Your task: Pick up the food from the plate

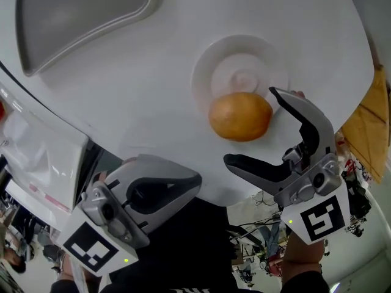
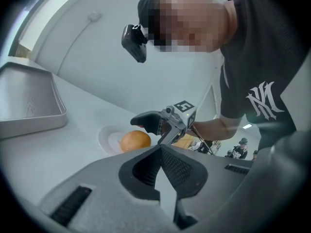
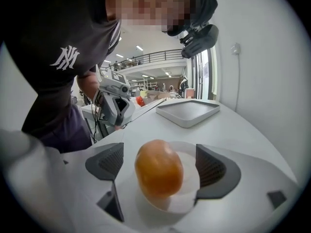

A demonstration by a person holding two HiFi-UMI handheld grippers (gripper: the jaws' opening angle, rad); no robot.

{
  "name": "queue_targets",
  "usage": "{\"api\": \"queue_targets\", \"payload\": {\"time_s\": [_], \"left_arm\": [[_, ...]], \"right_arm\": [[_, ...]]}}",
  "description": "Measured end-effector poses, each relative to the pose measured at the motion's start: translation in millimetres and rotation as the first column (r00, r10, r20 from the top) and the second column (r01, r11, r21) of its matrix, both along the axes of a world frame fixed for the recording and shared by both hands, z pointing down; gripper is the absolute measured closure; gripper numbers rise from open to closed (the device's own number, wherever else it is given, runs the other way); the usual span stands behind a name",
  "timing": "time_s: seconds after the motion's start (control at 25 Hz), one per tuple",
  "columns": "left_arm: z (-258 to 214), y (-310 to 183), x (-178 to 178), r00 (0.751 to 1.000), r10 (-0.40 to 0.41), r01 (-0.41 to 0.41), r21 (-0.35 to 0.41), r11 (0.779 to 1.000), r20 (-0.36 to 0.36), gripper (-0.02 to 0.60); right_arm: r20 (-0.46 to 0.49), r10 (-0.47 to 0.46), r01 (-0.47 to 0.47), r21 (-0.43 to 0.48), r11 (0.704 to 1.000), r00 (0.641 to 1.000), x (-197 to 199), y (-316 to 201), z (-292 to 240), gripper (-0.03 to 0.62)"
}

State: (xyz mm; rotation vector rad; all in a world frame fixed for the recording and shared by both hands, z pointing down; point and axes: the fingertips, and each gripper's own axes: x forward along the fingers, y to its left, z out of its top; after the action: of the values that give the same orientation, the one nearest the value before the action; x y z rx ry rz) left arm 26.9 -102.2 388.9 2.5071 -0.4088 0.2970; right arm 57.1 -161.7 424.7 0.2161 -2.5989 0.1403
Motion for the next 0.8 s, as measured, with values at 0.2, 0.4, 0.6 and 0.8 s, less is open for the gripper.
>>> {"api": "queue_targets", "payload": {"time_s": [0.2,0.4,0.6,0.8], "left_arm": [[-3,-5,-6,0.997,-0.032,0.027,-0.074,0.997,-0.065,0.577],[2,-4,-7,0.998,-0.019,0.016,-0.050,0.999,-0.054,0.577],[-3,-1,-5,0.998,-0.006,0.003,-0.041,0.999,-0.059,0.577],[-2,2,-6,0.998,-0.001,-0.001,-0.041,0.999,-0.059,0.577]], "right_arm": [[-0.047,-0.096,0.095,-0.035,0.995,0.994,-10,6,17,0.181],[-0.055,-0.104,0.104,0.001,0.995,0.993,-17,1,21,0.183],[-0.098,-0.127,0.126,-0.014,0.992,0.987,-16,4,28,0.183],[-0.102,-0.130,0.129,-0.018,0.992,0.986,-16,4,31,0.185]]}}
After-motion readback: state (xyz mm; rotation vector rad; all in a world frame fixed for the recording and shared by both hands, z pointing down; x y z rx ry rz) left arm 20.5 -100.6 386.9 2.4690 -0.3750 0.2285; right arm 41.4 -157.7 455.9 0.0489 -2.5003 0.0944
